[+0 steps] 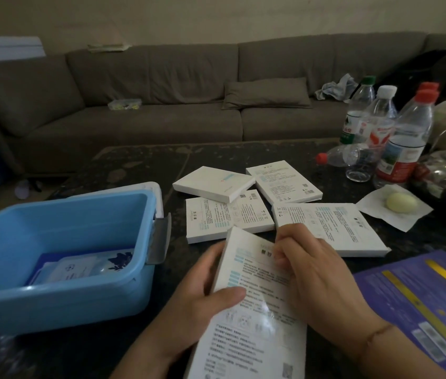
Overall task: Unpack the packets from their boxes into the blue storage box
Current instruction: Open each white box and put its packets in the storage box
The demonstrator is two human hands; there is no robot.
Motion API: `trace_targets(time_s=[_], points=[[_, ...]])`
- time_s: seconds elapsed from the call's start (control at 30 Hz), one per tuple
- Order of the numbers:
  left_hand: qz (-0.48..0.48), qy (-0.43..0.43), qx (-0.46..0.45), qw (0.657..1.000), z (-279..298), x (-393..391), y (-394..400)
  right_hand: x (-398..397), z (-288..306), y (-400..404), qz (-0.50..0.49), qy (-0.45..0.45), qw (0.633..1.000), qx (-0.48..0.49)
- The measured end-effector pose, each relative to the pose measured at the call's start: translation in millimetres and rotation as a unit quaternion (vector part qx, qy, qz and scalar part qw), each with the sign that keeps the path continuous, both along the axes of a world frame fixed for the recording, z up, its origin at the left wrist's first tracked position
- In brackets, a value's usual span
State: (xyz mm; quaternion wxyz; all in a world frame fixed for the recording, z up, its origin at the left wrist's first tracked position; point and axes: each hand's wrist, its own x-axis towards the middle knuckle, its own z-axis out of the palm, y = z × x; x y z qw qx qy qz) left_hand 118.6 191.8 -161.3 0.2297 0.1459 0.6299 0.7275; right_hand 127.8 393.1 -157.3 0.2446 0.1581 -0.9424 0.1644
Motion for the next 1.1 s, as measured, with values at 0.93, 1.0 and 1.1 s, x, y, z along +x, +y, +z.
trace_targets(time_s=[0.93,1.0,1.1], points=[[0.001,0.122,-0.038,0.992,-6,-9,8,-15,32,25,-0.143,-0.27,0.895,-0.326],[-0.001,0.127,-0.028,0.992,-6,-9,8,-14,32,25,-0.135,-0.303,0.863,-0.381],[-0.002,0.123,-0.011,0.992,-4,-11,7,-9,38,27,-0.115,-0.307,0.788,-0.521]])
